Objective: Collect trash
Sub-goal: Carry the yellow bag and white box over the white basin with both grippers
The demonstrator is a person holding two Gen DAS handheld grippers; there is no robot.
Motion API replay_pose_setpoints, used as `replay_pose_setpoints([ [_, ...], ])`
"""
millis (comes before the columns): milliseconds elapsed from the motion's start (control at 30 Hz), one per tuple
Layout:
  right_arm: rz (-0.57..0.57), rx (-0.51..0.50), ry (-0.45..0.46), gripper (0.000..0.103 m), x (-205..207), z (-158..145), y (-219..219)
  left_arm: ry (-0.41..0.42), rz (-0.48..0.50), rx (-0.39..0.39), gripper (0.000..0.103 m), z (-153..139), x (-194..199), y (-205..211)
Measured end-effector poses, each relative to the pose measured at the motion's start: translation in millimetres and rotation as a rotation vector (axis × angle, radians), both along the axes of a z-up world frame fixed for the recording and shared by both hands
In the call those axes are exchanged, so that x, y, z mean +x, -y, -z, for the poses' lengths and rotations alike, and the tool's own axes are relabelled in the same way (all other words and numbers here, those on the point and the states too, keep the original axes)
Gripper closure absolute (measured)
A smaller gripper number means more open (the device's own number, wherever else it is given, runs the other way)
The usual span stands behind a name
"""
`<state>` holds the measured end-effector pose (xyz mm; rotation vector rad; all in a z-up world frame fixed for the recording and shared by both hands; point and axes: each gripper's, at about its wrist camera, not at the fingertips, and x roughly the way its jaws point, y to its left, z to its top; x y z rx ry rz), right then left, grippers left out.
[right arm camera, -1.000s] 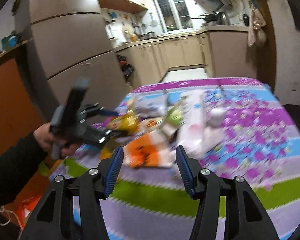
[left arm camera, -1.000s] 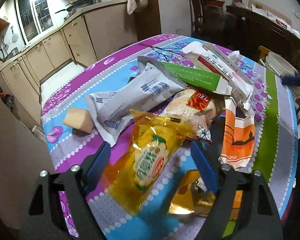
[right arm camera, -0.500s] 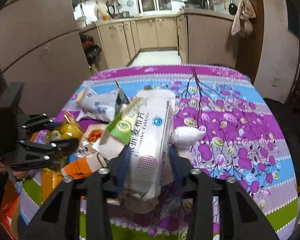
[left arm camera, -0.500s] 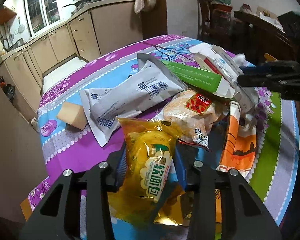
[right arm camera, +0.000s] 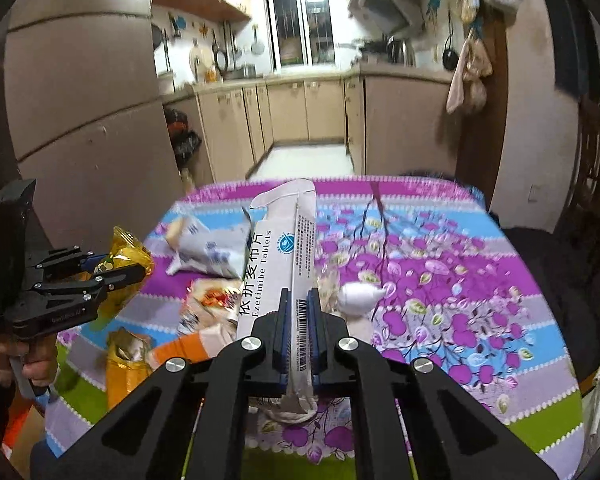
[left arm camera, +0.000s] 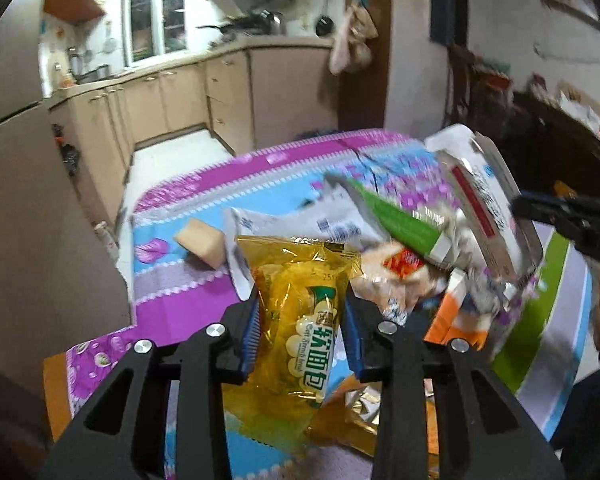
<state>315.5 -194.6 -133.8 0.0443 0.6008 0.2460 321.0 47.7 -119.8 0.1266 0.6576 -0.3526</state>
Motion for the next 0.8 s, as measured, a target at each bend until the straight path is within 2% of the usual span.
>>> replay_pose_setpoints([
  [167, 0.036, 0.014, 0.085, 0.095, -28.6, -24.4, 11.8, 0.069, -0.051, -0.038, 0.070, -35.8, -21.4, 8.6],
  [400, 0.110, 0.005, 0.206, 0.095, -77.7, -63.5, 36.8, 0.138, -0.047, -0.104, 0.070, -78.2, -52.0, 46.8],
  [567, 0.192, -0.036, 0.273, 0.095, -118.7, -87.5, 69.8, 0.175, -0.008, -0.154, 0.070, -100.3, -70.0, 88.6],
  [800, 0.323, -0.059, 0.313, 0.095, -170.8, -110.0, 134.9, 0.189, 0.078, -0.198, 0.070, -118.7, -80.4, 154.6],
])
